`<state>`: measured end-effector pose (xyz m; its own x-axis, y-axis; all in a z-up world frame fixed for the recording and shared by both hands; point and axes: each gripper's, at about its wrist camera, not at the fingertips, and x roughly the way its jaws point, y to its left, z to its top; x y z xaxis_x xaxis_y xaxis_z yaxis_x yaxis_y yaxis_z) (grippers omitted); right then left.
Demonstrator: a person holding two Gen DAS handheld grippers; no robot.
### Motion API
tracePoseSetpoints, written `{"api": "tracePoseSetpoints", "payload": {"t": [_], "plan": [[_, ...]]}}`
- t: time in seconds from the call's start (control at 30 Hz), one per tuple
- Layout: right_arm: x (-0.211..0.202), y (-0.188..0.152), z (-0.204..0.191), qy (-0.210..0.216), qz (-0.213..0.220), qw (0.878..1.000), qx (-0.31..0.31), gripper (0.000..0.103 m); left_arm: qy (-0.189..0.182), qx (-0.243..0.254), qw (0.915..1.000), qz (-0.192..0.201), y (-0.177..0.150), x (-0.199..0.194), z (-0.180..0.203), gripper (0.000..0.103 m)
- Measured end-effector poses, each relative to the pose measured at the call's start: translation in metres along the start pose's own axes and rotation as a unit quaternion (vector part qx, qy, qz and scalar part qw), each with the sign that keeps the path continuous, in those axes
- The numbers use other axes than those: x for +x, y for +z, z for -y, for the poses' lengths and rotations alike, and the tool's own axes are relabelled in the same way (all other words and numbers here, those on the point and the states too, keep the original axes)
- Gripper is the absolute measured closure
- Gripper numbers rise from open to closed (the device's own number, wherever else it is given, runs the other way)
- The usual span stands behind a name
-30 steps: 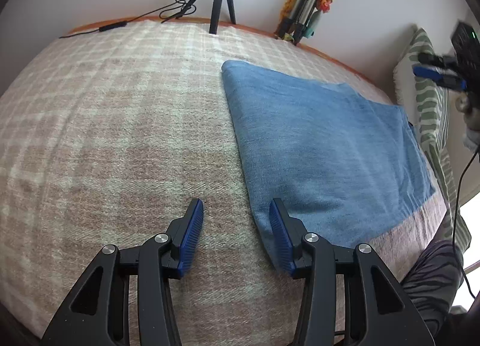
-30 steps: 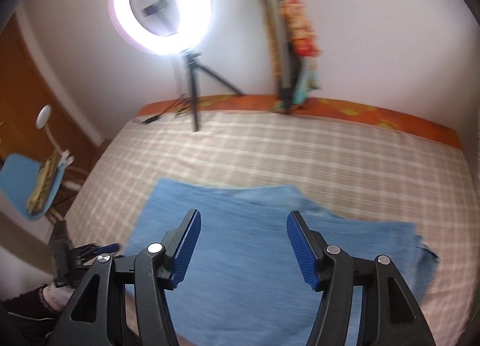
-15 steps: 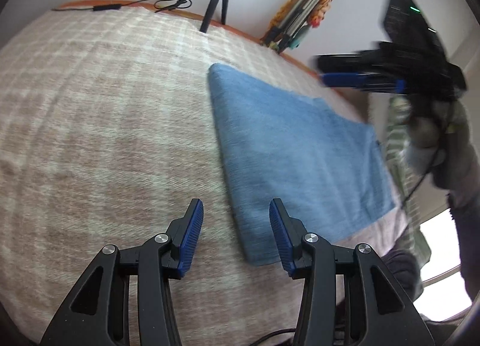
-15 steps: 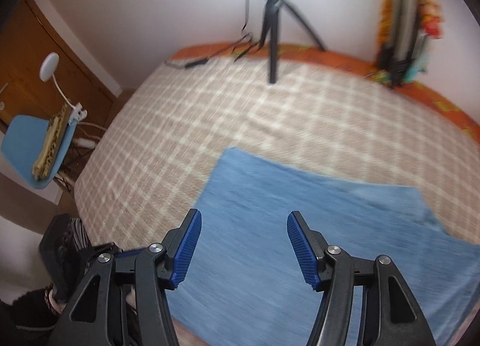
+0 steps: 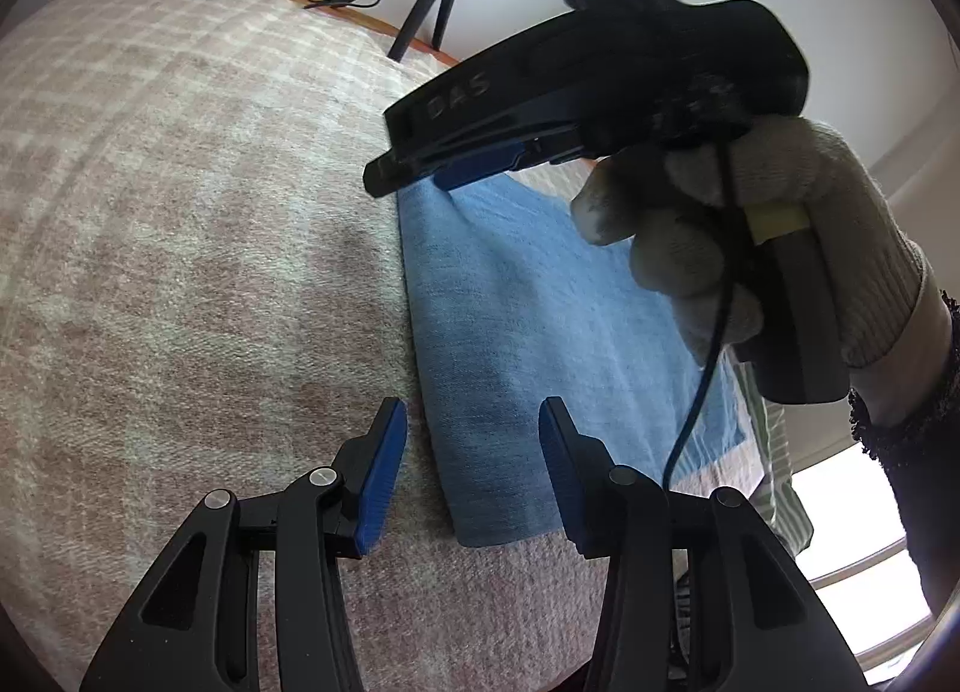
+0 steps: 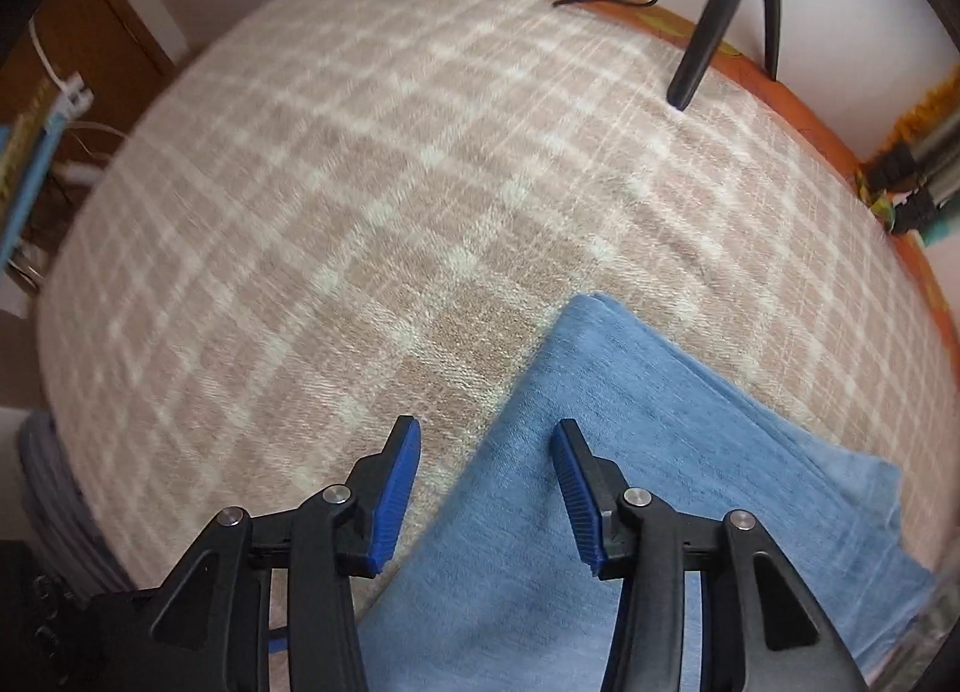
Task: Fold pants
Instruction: 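Move both open grippers to the folded edge of the jeans, then close both grippers on the folded edge of the jeans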
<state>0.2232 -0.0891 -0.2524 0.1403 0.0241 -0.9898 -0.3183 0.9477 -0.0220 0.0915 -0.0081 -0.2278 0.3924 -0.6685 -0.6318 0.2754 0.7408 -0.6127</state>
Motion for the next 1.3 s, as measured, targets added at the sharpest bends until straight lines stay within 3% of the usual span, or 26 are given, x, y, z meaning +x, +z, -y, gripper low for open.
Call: {"api": "tracePoseSetpoints", "payload": {"t": [0.1, 0.23, 0.37, 0.43, 0.77, 0.83, 0.9, 0.97, 1.0, 1.07, 1.13, 1.3], "plan": [[0.008, 0.003, -0.005, -0.023, -0.015, 1.0, -0.008, 0.062, -0.002, 0.001, 1.0, 0.001, 0.0, 0.001, 0.001, 0.059], [0.014, 0.003, -0.005, -0.047, -0.014, 0.998, -0.024, 0.089, -0.004, 0.007, 1.0, -0.003, 0.001, 0.002, 0.005, 0.059], [0.005, -0.003, 0.008, -0.013, 0.012, 1.0, -0.002, 0.102, -0.003, 0.014, 0.9999, -0.003, 0.007, 0.008, 0.01, 0.058], [-0.005, -0.007, 0.017, 0.006, 0.029, 0.999, 0.012, 0.103, -0.003, 0.011, 0.9999, -0.002, 0.009, 0.011, 0.01, 0.048], [-0.053, -0.018, 0.046, 0.053, 0.088, 0.993, 0.056, 0.103, -0.042, -0.041, 0.9981, -0.016, 0.01, 0.024, 0.0, 0.049], [-0.058, -0.019, 0.049, 0.055, 0.09, 0.993, 0.06, 0.103, -0.051, -0.043, 0.9977, -0.013, 0.01, 0.024, 0.002, 0.055], [-0.057, -0.017, 0.048, 0.057, 0.091, 0.992, 0.061, 0.103, -0.053, -0.043, 0.9977, -0.004, 0.01, 0.021, 0.004, 0.072], [-0.055, -0.015, 0.048, 0.057, 0.09, 0.993, 0.06, 0.103, -0.052, -0.036, 0.998, 0.006, 0.011, 0.019, 0.009, 0.082], [-0.053, -0.015, 0.047, 0.058, 0.088, 0.993, 0.06, 0.103, -0.05, -0.03, 0.9982, 0.011, 0.012, 0.016, 0.012, 0.083], [-0.05, -0.014, 0.045, 0.06, 0.083, 0.993, 0.058, 0.096, -0.047, -0.015, 0.9986, 0.019, 0.012, 0.012, 0.018, 0.087], [-0.046, -0.012, 0.044, 0.053, 0.075, 0.994, 0.065, 0.066, -0.033, 0.005, 0.999, 0.032, 0.012, 0.009, 0.026, 0.087], [-0.036, -0.007, 0.027, 0.036, 0.046, 0.998, 0.035, 0.064, -0.022, 0.025, 0.9984, 0.045, 0.012, 0.007, 0.037, 0.088]]}}
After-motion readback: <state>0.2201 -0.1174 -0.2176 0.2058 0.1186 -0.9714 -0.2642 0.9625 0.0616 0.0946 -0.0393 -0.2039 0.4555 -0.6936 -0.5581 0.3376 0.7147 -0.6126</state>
